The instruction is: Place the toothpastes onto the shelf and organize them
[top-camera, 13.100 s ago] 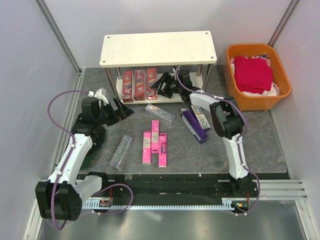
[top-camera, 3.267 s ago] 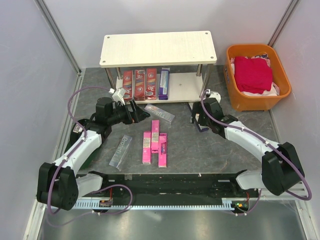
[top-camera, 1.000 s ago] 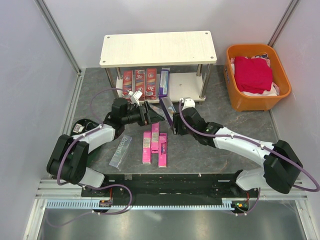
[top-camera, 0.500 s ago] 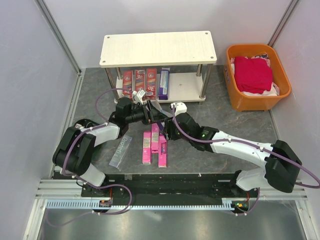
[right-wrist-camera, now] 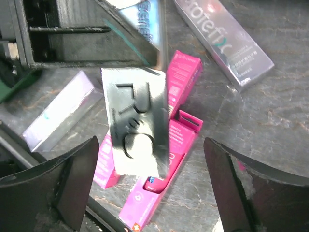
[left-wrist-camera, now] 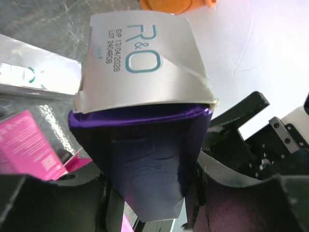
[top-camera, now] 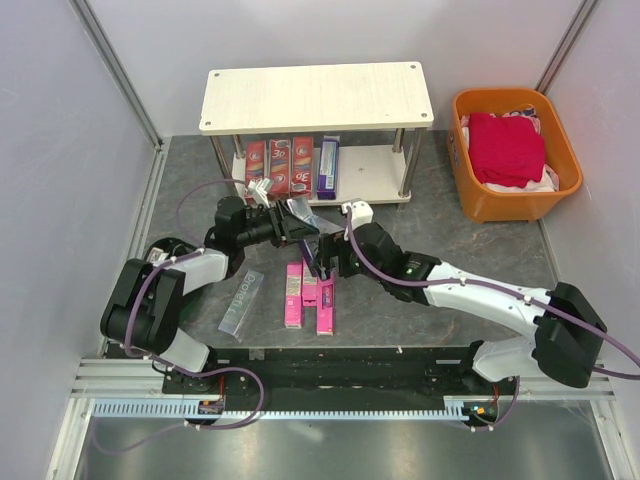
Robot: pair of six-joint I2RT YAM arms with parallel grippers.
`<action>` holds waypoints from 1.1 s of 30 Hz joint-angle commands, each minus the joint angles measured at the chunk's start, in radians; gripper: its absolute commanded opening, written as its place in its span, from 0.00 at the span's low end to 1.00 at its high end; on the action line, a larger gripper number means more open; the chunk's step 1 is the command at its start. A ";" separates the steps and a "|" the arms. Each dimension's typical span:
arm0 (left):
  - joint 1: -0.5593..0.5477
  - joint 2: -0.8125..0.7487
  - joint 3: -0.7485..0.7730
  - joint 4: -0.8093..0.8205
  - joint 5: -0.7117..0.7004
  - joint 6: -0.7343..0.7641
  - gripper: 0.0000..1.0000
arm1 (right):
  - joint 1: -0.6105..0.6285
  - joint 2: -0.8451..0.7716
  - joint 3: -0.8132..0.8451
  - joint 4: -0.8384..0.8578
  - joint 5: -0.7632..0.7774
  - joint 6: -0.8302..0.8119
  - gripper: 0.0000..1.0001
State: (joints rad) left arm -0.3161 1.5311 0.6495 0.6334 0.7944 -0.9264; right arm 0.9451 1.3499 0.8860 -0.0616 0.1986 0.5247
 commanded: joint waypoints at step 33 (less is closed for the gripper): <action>0.112 0.029 -0.070 0.991 0.247 -0.509 0.41 | -0.239 0.055 -0.286 0.907 -0.837 0.445 0.74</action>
State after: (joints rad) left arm -0.2043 1.5776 0.5850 1.2842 1.0794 -1.3994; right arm 0.7029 1.3899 0.6281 0.6662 -0.6323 0.8753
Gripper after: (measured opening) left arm 0.502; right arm 0.761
